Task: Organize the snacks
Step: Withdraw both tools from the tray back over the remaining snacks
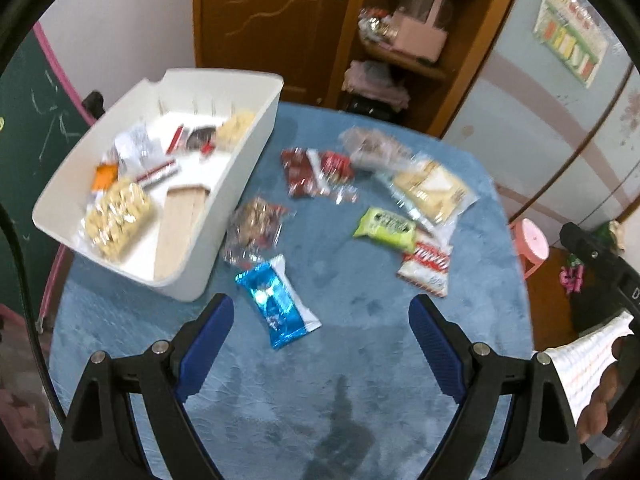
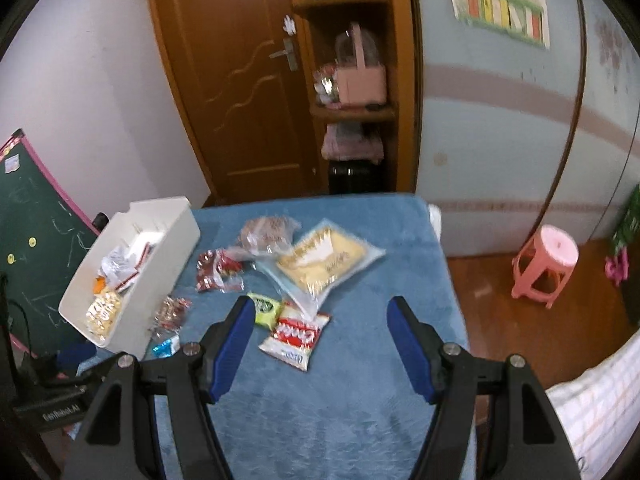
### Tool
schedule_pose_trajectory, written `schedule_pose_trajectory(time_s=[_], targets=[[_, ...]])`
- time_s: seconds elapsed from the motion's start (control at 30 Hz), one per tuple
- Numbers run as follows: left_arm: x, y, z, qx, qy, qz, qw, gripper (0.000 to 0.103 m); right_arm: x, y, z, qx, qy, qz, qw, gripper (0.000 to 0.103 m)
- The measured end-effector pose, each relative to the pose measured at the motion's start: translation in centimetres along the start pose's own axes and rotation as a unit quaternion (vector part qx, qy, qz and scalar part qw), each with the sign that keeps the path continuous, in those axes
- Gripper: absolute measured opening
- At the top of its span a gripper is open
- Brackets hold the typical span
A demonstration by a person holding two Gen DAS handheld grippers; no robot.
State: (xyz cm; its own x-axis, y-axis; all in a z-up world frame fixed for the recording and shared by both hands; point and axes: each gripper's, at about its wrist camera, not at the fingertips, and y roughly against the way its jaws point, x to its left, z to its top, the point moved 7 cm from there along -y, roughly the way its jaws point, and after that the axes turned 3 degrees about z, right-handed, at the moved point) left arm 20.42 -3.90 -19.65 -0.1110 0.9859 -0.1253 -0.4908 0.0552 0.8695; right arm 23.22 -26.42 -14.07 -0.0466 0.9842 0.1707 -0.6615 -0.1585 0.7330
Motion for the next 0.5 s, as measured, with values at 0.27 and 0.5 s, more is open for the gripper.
schedule_pose_trajectory(time_s=[0.27, 0.5], targets=[[1.6, -5.2, -2.2, 0.027, 0.040, 0.038, 0.9981, 0.089, 0.0, -6.3, -3.6, 0.057, -0.027, 0.016, 0.998, 0.069], [3.2, -8.4, -3.0, 0.051, 0.081, 0.058, 0.9937, 0.089, 1.4, -11.3, -6.1, 0.099, -0.032, 0.017, 0.994, 0.069]])
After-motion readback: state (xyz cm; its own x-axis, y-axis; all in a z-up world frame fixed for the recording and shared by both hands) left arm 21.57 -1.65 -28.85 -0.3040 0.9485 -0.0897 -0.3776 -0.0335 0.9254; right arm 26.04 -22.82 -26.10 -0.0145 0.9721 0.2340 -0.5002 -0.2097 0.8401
